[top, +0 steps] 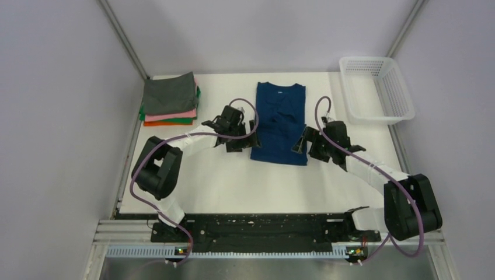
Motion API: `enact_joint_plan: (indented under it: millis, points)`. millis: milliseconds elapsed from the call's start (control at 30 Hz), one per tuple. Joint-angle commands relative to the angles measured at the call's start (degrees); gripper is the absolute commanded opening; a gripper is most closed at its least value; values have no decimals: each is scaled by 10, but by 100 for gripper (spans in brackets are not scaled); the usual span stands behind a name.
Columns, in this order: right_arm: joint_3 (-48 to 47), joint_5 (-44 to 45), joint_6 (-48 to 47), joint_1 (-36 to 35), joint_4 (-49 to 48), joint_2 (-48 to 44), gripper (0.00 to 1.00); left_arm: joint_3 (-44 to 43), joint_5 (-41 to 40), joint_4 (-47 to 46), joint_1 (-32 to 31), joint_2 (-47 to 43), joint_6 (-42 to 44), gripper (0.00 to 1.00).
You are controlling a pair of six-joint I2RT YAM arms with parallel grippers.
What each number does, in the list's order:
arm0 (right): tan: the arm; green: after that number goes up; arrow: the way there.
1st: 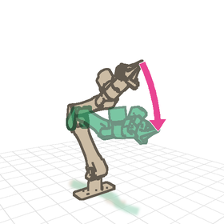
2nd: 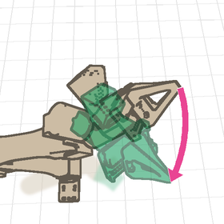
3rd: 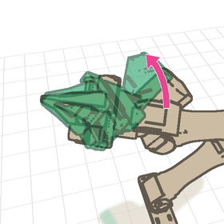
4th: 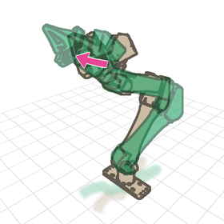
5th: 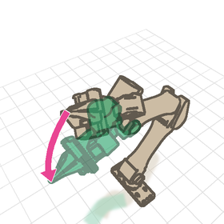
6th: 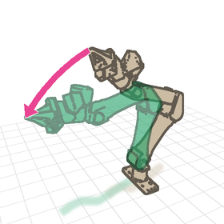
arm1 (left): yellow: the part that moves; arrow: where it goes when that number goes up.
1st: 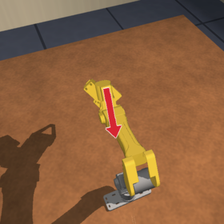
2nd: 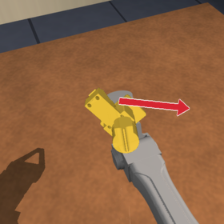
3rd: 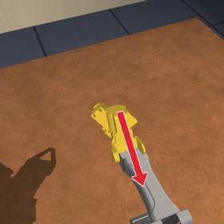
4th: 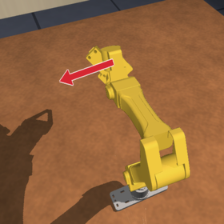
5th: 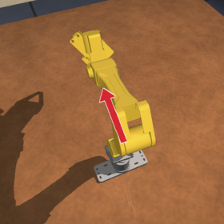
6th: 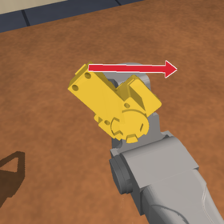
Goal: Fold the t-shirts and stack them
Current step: Grab one side of the 2/3 rectangular tshirt with both arms
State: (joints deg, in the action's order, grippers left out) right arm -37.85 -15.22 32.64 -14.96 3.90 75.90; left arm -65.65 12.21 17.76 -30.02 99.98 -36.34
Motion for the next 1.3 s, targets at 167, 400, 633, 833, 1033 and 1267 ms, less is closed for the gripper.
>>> enact_joint_plan:
  millis: [167,400,633,833,1033,1267]
  points:
    - [96,76,68,-6,4,-50,99,72,19,-62,-22,4,-60,75]
    - [116,59,101,-6,-34,-35,76,96,-4,-70,-43,19,-82,31]
    - [132,37,106,-6,-64,-18,53,97,-10,-67,-43,34,-87,2]
    - [153,25,116,-10,-70,-21,38,111,-13,-70,-43,23,-89,0]
    - [176,23,123,-21,-61,-46,10,139,-4,-83,-45,-2,-97,0]
    - [198,18,119,-43,63,-226,0,208,-10,-55,-69,-128,-93,0]
